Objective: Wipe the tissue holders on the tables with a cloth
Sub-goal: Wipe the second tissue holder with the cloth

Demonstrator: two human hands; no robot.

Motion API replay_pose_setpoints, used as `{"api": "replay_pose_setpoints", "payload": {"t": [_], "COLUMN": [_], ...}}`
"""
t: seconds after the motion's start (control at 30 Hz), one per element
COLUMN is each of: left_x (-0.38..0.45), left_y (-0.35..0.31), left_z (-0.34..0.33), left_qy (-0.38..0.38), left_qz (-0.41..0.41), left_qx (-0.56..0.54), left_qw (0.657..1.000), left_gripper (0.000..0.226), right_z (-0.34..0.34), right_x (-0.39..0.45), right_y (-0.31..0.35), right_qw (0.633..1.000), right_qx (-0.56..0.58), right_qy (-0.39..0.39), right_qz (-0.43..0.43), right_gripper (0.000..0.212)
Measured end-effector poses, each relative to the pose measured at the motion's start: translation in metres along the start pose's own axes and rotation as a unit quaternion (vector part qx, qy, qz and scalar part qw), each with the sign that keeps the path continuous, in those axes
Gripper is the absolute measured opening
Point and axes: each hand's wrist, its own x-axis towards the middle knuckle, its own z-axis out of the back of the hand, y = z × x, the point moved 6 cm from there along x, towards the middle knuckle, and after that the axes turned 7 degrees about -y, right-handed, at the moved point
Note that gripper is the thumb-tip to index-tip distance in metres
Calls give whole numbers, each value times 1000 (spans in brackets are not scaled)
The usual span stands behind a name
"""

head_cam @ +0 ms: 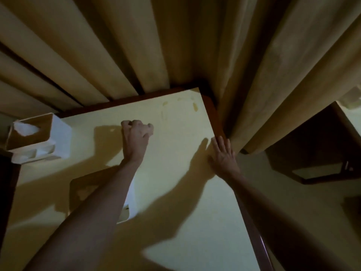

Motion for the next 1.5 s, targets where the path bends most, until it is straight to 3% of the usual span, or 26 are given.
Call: {"api": "replay_pose_setpoints", "payload": {"t": [0.17, 0.23, 0.33, 0.43, 0.5, 0.57, 0.8, 0.97, 1.1, 1.23, 1.37, 1.5], "left_x": [-26, -26, -23, -22, -24, -31, -36, -45, -36, -28, -13, 23], "left_y": [-14, -13, 10, 36, 34, 21, 8, -72, -137, -143, -89, -4], "left_z": [-47, -53, -76, -102, -108, -104, -113, -158, -219, -229, -197, -159], "left_qy": [62, 59, 140, 183, 171, 158, 83, 121, 153, 118, 84, 66], "left_qz": [-8, -63, -165, -241, -245, -212, -216, -325, -351, -296, -117, 61], "left_qx": [10, 35, 62, 201, 216, 165, 124, 71, 107, 150, 167, 196], "left_qw": [998, 996, 974, 932, 930, 950, 965, 935, 918, 936, 975, 976], "left_gripper": [19, 27, 51, 61, 56, 48, 48, 51, 55, 57, 58, 60], "right_z": [-10, -14, -17, -18, -21, -22, -16, -17, -17, -23, -27, -27], "right_x": [10, 10, 11, 13, 13, 13, 13, 11, 13, 17, 18, 17], "right_y": [-26, -31, -35, -40, -43, -45, -44, -53, -51, -51, -53, -51], "right_qw": [999, 998, 996, 995, 994, 994, 983, 978, 982, 994, 997, 997], "right_qx": [26, 23, 31, 58, 68, 77, 149, 167, 153, 69, 38, 25], "right_qy": [-11, -39, -64, -64, -66, -71, -107, -117, -113, -88, -72, -77], "right_qz": [17, 35, 47, 50, 49, 44, 6, -29, -9, 14, 18, 13], "right_gripper": [64, 64, 68, 68, 66, 64, 60, 59, 57, 60, 62, 63]}}
